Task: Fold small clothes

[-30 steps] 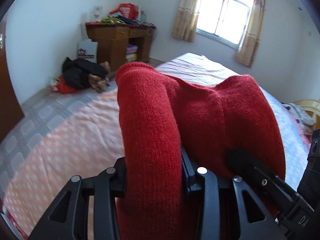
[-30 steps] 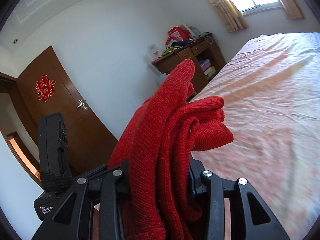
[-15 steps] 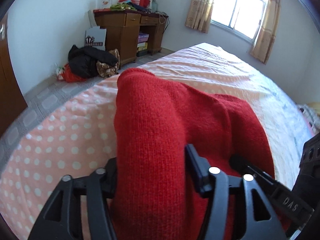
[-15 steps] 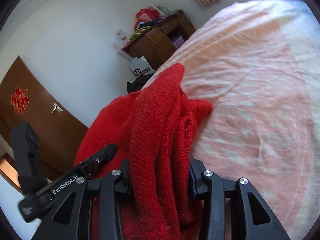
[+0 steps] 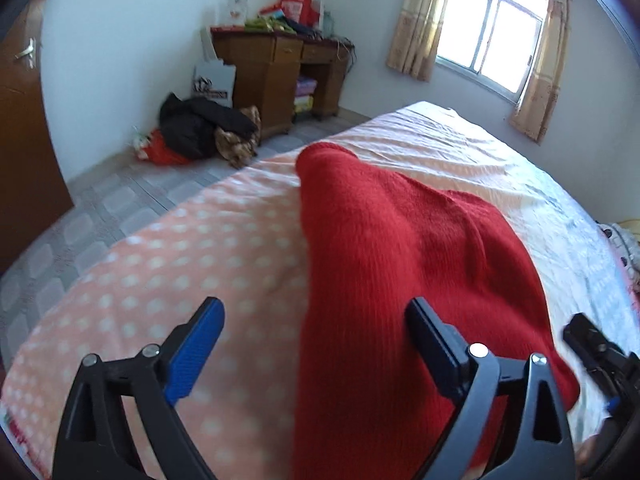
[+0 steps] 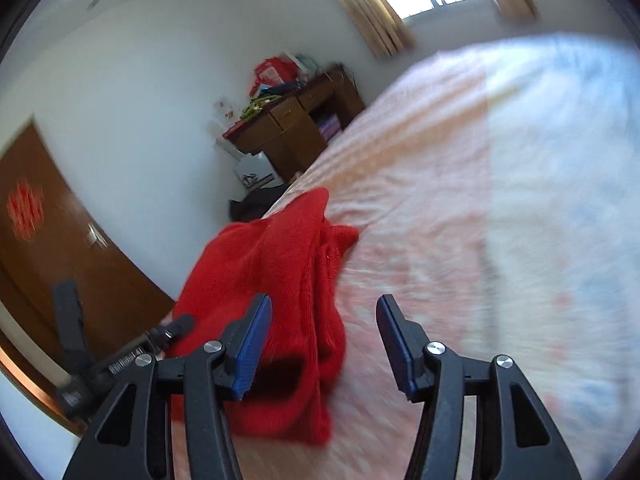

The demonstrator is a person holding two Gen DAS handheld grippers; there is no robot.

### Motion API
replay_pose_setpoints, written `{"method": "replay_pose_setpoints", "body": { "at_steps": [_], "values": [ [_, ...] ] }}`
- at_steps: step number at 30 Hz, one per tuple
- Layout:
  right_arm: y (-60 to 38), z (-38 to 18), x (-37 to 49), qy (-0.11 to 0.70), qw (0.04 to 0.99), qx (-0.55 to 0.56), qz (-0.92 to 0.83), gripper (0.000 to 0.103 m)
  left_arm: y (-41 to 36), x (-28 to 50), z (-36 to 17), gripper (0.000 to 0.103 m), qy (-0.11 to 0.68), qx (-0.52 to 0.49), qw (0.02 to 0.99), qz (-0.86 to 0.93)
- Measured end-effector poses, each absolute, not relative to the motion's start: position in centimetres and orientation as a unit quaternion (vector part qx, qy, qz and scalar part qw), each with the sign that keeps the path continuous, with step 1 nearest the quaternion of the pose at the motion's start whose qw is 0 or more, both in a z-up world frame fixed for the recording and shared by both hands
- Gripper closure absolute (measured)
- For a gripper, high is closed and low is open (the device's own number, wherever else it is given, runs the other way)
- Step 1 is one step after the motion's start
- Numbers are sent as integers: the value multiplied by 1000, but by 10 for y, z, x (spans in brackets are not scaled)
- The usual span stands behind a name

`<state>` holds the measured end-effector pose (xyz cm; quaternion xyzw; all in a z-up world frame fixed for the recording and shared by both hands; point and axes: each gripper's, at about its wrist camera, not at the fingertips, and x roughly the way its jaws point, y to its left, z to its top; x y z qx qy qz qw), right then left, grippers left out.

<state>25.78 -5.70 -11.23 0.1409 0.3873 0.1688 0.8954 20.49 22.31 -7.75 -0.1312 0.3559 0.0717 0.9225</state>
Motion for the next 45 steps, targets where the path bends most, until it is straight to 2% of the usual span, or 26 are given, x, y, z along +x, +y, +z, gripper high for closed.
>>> {"method": "replay_pose_setpoints", "body": {
  "at_steps": [2,7,13,24,28,33,39,45],
  "values": [
    [-44,-102,241,380,903,97,177,73,216,194,-74,9,353,-117,925,77],
    [-11,-104,229,392,894,55,212,74,204,188,-75,9,360,-99,925,76],
    [6,-158,241,470,861,27,195,74,199,192,-88,4,373,-87,919,92],
    [18,-161,229,454,872,-28,181,75,182,188,-93,4,392,-60,912,106],
    [14,-145,208,451,875,-29,175,73,171,176,-90,5,394,-39,912,102],
    [-3,-125,177,430,887,-12,169,65,160,159,-83,5,388,-27,916,96],
    [-21,-107,149,409,901,-4,147,44,145,138,-73,5,373,4,923,97],
    [-34,-92,129,400,907,13,132,43,131,114,-62,3,363,16,927,88]
  ]
}}
